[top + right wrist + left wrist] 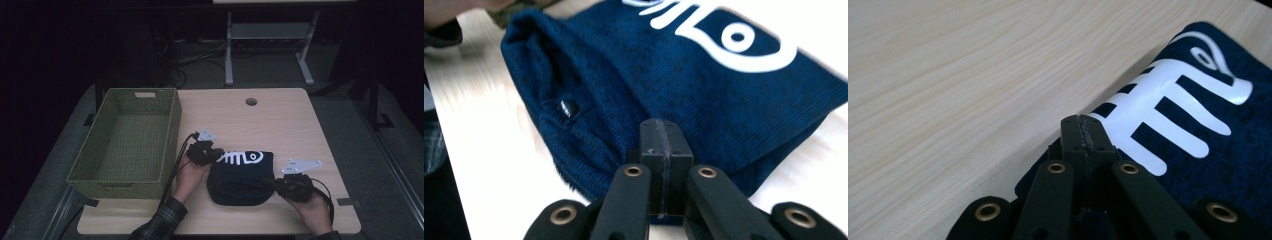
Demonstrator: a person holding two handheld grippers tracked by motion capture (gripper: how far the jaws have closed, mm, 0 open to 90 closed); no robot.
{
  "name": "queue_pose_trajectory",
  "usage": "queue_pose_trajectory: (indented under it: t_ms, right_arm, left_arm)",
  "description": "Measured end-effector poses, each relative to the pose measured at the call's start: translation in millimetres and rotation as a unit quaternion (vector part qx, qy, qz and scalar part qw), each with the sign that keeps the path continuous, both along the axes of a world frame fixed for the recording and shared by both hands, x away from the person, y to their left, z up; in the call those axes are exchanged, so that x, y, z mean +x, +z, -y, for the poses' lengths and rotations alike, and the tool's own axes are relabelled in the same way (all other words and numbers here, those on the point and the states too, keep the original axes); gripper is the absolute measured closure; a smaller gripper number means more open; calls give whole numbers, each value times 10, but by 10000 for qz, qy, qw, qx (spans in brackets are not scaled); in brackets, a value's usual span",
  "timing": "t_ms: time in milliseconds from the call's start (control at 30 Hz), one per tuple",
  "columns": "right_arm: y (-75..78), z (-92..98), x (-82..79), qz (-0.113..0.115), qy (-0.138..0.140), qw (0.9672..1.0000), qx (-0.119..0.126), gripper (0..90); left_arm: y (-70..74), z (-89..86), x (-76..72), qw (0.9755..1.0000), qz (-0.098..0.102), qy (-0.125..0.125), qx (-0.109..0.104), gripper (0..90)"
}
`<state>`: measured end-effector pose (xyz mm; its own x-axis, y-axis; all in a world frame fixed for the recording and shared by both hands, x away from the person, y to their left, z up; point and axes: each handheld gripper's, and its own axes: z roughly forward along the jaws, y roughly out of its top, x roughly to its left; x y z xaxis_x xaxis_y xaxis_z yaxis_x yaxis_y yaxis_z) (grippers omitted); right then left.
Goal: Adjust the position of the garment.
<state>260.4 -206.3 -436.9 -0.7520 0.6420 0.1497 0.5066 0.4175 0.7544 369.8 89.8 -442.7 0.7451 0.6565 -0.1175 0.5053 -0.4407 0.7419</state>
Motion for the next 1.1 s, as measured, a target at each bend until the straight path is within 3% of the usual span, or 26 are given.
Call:
queue_pose_trajectory:
  t_ms: [133, 333, 467, 767, 900, 967, 1100]
  right_arm:
    - [-99, -34, -36, -145, 21, 9998, -102, 900]
    - [-187, -97, -101, -161, 61, 9994, -304, 900]
    - [-251, -181, -123, -161, 93, 9988, -456, 900]
    - [-281, -253, -220, -146, 61, 9990, -412, 900]
    - [-274, -305, -232, -180, 154, 9989, -401, 900]
    - [-251, -290, -208, -184, 183, 9989, -383, 900]
    - [-142, -198, -165, -1, 117, 9999, -95, 900]
  left_arm:
    - [-71, 25, 32, 9999, -31, 37, 151, 899]
    - [-158, 76, 63, 9994, -118, -40, 308, 900]
    - [-200, 145, 69, 9987, -62, -89, 502, 900]
    - [-196, 263, 153, 9971, 57, -185, 742, 900]
    - [-189, 306, 200, 9973, 1, -230, 696, 900]
    - [-173, 283, 209, 9984, -73, -157, 544, 900]
    - [-61, 184, 161, 9997, -42, -125, 222, 900]
